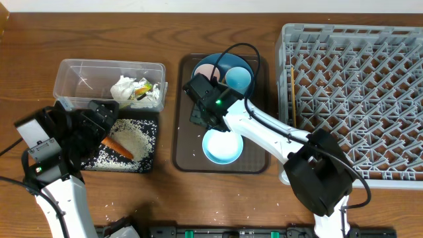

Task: Sort waste into correct bins and load items into the dishwasher rack
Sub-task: 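Reach the right gripper back and grasp the second chopstick, then carry the second chopstick right and insert it into the grey rack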

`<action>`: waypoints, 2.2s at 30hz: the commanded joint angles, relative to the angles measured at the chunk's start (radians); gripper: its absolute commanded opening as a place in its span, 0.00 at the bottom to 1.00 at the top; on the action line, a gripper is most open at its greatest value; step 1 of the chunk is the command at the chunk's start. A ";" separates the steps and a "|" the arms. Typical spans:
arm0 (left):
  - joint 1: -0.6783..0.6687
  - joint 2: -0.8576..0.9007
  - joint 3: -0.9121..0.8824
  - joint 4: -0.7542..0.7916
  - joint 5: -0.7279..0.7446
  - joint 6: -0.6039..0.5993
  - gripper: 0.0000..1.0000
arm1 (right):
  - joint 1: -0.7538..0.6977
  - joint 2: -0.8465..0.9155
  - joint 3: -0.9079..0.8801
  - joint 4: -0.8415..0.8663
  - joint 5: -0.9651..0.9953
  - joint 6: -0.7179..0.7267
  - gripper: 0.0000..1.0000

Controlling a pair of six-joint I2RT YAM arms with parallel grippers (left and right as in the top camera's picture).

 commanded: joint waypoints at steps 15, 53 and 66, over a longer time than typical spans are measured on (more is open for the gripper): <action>0.006 -0.005 0.021 0.000 0.010 0.000 1.00 | 0.007 0.014 -0.006 0.020 0.051 0.016 0.36; 0.006 -0.005 0.021 0.000 0.010 0.000 1.00 | -0.062 -0.322 -0.005 -0.095 0.043 -0.240 0.01; 0.006 -0.005 0.021 0.000 0.010 0.000 1.00 | -0.318 -0.655 -0.005 -0.491 0.048 -0.573 0.01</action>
